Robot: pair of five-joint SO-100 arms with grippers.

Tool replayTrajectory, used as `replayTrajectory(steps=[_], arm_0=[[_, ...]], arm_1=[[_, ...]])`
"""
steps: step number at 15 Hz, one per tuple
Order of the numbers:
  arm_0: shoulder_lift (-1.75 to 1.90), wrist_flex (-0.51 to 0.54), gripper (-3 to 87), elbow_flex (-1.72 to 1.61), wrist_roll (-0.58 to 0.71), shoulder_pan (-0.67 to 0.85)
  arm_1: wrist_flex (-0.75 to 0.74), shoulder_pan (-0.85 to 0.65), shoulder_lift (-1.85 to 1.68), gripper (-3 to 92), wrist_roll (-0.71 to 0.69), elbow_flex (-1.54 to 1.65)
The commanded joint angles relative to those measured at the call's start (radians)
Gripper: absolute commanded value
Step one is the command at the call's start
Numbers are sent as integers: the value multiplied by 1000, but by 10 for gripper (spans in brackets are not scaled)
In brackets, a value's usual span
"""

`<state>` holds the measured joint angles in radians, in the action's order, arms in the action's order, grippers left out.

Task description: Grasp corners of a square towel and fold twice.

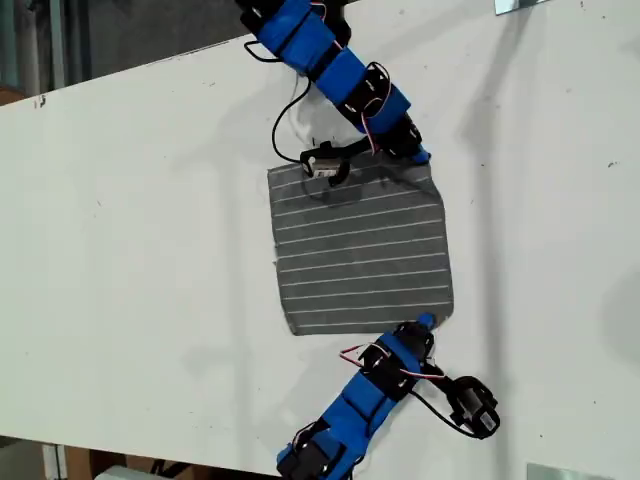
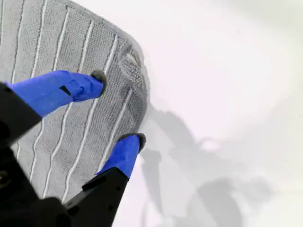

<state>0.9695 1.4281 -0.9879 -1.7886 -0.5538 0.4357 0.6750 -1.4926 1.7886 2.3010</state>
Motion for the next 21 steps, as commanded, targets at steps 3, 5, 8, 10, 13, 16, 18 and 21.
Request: replayTrajectory(steps=[3,5,8,10,13,16,18,21], arm_0=[[-31,-130,225,66,37,6],[-57,-144,225,67,26,9],[-66,-140,225,61,-18,-5],[-71,-138,224,46,-44,-12],[-132,-198,218,28,-86,-31],[-175,-276,200,15,-143,-64],[-193,-307,13,11,-161,-64],[-186,-255,-1,14,-189,-64]], arm_1=[[-11,-20,41,-1,-20,6],[-11,-15,37,-1,-20,5],[-3,-8,31,-1,-20,-6],[0,-9,28,-1,-21,-8],[14,-5,11,-1,-20,-12],[29,0,8,-1,-21,-21],[43,-3,3,-1,-21,-28],[84,-2,2,-1,-21,-58]])
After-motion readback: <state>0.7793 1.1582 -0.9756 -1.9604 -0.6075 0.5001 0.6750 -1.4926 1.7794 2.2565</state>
